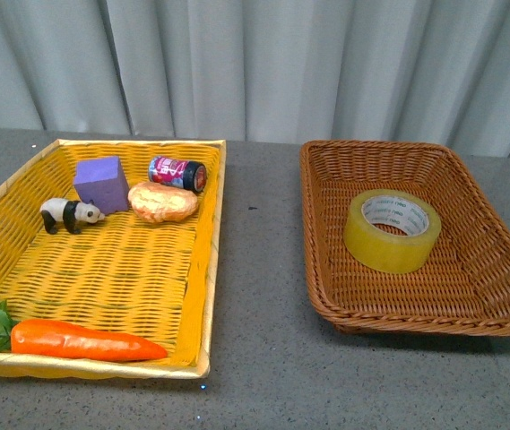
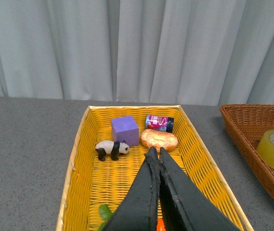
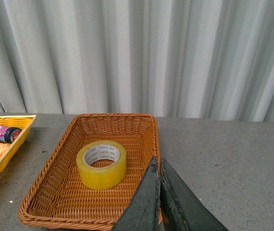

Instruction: Move tape to another basket

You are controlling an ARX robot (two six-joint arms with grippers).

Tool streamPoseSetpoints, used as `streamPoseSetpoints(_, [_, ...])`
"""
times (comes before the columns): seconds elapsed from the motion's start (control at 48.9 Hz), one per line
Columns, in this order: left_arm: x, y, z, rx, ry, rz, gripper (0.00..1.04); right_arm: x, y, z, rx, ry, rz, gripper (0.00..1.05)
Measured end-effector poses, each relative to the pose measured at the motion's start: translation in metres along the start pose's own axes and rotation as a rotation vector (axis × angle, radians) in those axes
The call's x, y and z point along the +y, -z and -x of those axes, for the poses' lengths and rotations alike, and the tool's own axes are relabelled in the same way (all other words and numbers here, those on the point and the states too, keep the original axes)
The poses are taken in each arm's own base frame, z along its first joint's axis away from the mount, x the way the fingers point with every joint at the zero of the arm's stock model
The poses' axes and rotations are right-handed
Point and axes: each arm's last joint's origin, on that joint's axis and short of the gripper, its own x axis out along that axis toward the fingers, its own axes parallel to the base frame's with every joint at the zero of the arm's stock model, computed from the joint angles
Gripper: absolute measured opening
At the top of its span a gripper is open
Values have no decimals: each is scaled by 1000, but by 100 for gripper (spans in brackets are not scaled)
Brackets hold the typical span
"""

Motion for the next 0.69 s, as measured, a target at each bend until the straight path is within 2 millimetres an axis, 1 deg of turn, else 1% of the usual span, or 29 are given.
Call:
streamPoseSetpoints(0.082, [0, 4, 8, 34, 2, 0, 4, 0, 0, 2, 0, 0, 0, 1])
streamPoseSetpoints(0.143, [0, 3, 11, 8, 2, 0, 4, 0, 0, 3, 0, 0, 0, 1])
streamPoseSetpoints(0.225, [0, 3, 11, 6, 2, 0, 4, 0, 1, 5, 1, 0, 0, 1])
streamPoseSetpoints(0.307, [0, 3, 11, 7, 2, 0, 4, 0, 5, 11, 34, -1, 0, 1])
streamPoseSetpoints(0.347, [0, 3, 11, 7, 2, 0, 4, 0, 4, 13, 13, 0, 0, 1])
streamPoseSetpoints(0.695, [0, 3, 12, 7, 2, 0, 4, 0, 3, 14, 6, 0, 0, 1])
